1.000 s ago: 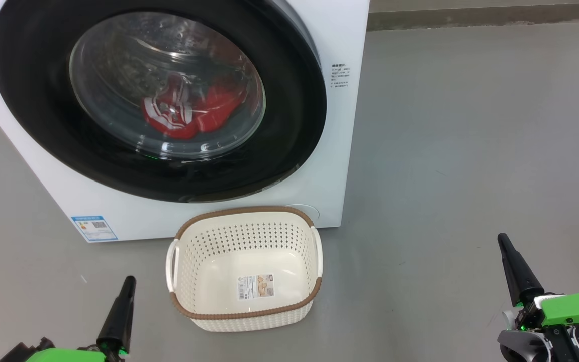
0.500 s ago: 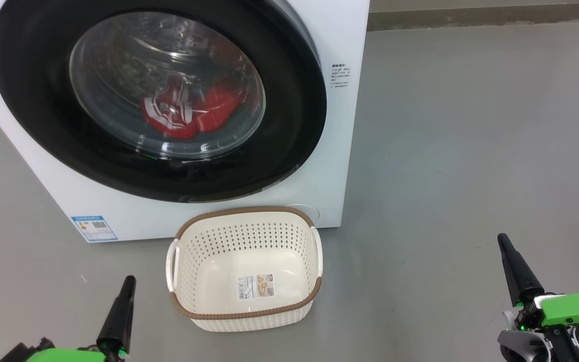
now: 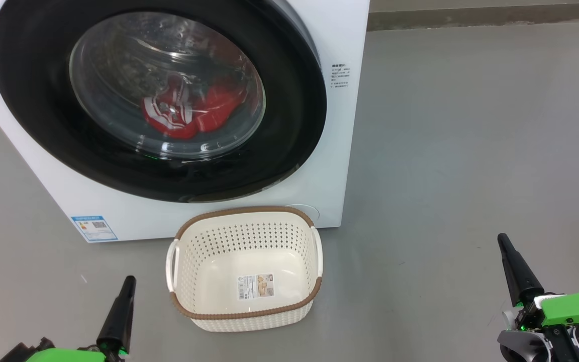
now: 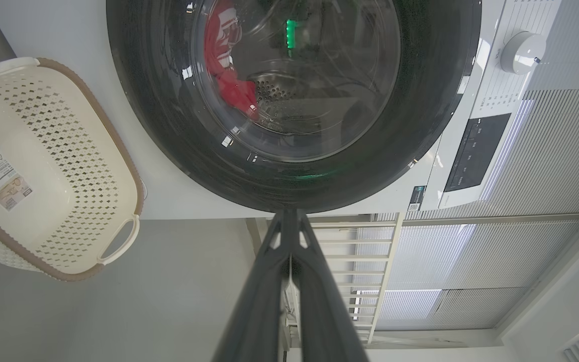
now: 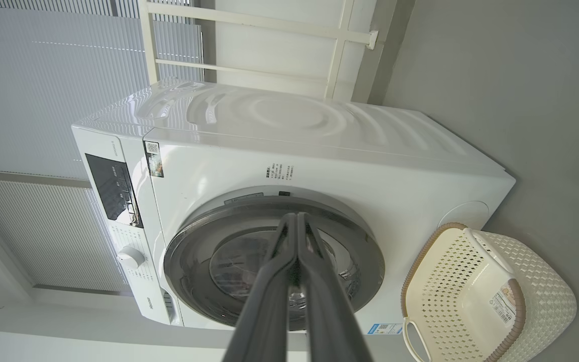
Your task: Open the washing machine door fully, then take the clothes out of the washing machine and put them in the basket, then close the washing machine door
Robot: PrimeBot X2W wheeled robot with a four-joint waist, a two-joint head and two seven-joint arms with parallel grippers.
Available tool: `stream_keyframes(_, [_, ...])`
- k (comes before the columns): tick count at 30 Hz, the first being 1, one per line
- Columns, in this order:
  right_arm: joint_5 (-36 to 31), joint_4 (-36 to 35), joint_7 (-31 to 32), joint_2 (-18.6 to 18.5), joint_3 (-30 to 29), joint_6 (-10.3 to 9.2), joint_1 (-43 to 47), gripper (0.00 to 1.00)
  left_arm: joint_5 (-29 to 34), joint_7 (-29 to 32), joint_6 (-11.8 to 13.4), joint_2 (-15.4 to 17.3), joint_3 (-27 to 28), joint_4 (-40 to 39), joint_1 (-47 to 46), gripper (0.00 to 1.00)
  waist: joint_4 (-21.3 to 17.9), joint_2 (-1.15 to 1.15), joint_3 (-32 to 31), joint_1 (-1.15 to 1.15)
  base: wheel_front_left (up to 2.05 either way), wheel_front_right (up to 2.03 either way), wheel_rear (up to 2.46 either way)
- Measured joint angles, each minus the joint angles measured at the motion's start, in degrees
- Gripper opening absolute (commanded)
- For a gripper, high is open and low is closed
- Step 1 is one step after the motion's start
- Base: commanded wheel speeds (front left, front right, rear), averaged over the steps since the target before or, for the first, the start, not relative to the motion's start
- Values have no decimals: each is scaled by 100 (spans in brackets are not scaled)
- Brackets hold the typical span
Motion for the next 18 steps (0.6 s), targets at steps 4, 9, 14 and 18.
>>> stream_keyframes(4, [0, 0, 0, 0, 0, 0, 0, 0, 0, 0, 0, 0, 0, 0, 0, 0, 0, 0, 0, 0, 0, 0, 0])
stream_keyframes(9, [0, 235, -2, 86, 27, 0, 137, 100, 1, -1, 1, -75, -32, 226, 131, 100, 0, 0, 0, 0, 0, 0, 0])
stream_keyframes(14, [0, 420, -12, 151, 83, -1, 318, 100, 1, -29, 5, -129, -99, 396, 280, 100, -1, 0, 3, 0, 0, 0, 0])
stream_keyframes(18, [1, 419, -65, 149, 137, -1, 316, 100, 1, -75, 5, -127, -167, 396, 274, 100, -2, 0, -8, 2, 0, 0, 0])
